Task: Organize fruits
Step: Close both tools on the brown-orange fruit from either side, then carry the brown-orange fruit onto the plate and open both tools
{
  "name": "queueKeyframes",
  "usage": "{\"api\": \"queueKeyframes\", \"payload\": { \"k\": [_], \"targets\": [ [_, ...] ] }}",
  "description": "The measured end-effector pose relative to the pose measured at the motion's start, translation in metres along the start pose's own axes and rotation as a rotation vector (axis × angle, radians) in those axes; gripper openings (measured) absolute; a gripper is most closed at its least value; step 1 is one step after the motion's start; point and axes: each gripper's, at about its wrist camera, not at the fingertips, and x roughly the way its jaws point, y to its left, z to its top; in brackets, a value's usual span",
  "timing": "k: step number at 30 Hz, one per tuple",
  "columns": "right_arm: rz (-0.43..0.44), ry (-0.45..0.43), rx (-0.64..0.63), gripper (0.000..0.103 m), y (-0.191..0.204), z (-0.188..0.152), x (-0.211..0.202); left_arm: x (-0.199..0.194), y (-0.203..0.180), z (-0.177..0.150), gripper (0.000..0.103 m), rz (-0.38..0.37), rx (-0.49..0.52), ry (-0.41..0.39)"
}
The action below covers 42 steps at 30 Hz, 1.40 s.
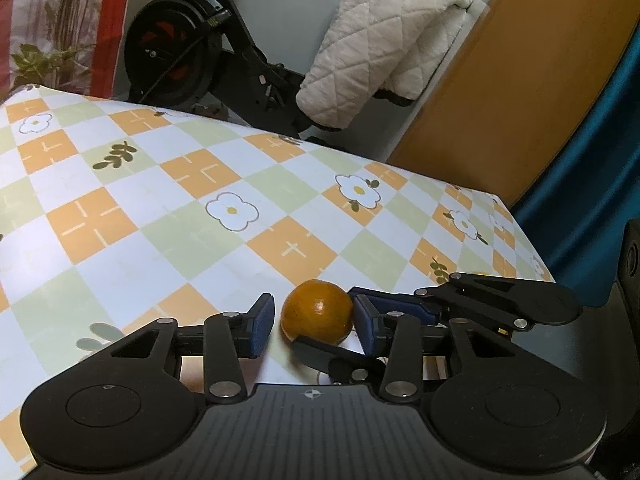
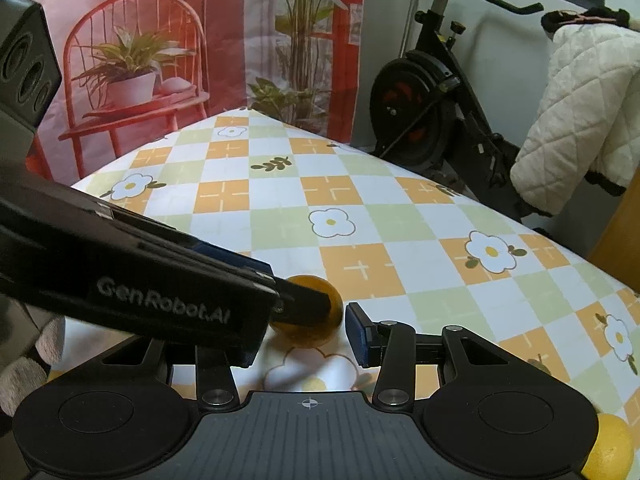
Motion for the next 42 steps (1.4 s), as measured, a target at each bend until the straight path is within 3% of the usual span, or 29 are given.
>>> {"api": "queueKeyframes", "payload": {
  "k": [15, 42],
  "targets": [
    [0.034, -0.015, 0.087, 0.039, -0.003, -0.012, -0.015, -0.011, -0.015, -0.012, 0.042, 0.02, 0.042, -0.006],
    [0.02, -0.107, 0.148, 0.039, 0.003, -0.064, -0.101, -0.055, -0.079, -0.053, 0.04, 0.039, 0.129, -0.059]
  ]
}}
